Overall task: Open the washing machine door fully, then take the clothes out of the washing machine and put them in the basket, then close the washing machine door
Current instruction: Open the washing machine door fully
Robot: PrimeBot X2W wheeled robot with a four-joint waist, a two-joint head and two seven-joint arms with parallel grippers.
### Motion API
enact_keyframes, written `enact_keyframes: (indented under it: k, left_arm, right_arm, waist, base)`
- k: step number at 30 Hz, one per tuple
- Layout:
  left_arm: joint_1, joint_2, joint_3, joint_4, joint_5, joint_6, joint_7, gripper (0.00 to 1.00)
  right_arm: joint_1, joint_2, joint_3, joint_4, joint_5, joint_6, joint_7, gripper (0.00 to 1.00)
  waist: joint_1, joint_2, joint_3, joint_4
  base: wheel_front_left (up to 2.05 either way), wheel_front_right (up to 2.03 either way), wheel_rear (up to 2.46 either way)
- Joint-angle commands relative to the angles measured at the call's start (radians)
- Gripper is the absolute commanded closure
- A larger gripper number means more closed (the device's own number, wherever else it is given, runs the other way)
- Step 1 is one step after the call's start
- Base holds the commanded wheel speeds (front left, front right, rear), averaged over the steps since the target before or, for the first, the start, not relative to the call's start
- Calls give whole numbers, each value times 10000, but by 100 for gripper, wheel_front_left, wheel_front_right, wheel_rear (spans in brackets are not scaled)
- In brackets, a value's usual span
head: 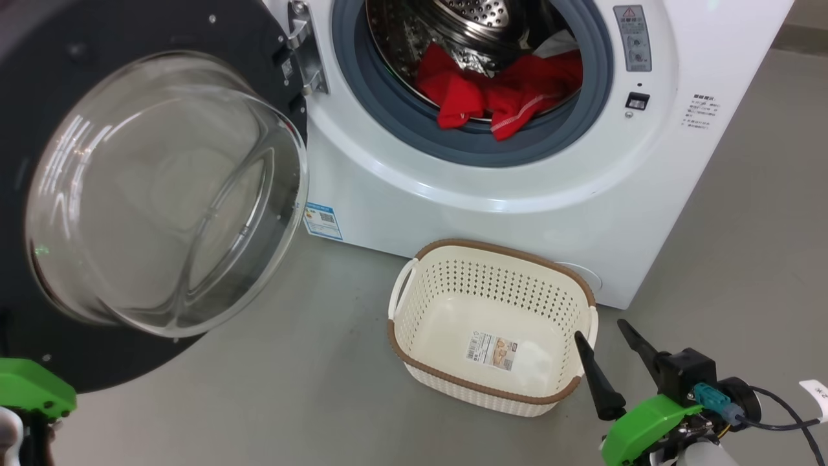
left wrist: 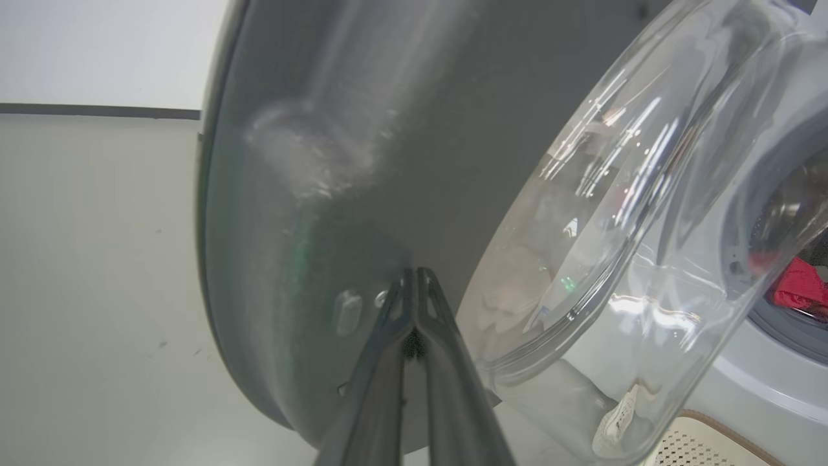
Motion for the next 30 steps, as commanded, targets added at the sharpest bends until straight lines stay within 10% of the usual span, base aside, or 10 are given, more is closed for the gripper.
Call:
enact_keyframes:
  k: [1, 20, 22, 23, 30]
  left_arm:
    - [-591, 670, 446, 18, -38, -45, -129, 100]
    - [-795, 763, 237, 699, 4, -286, -927, 100]
    - [-502, 696, 175, 114, 54, -201, -892, 51]
    - [-336, 656, 150, -243, 73, -150, -865, 0]
    - [867, 526, -56, -3296, 425, 307, -703, 0]
  right_arm:
    - [-490, 13, 163, -203, -85, 63, -93, 0]
    - [-524, 13, 7, -308, 124, 63, -93, 0]
    - [-454, 13, -55, -390, 161, 63, -93, 0]
    - [-419, 13, -73, -432, 184, 63, -93, 0]
    - [-220, 13, -190, -925, 347, 63, -93, 0]
  waist:
    - [0, 0, 93, -33]
    - [0, 0, -44, -271]
    - [0, 0, -153, -316]
    - [0, 0, -207, -350]
    - [0, 0, -562, -776]
  base:
    - [0, 0, 0]
    - [0, 0, 0]
    - [0, 0, 0]
    - [0, 0, 0]
    - [0, 0, 0]
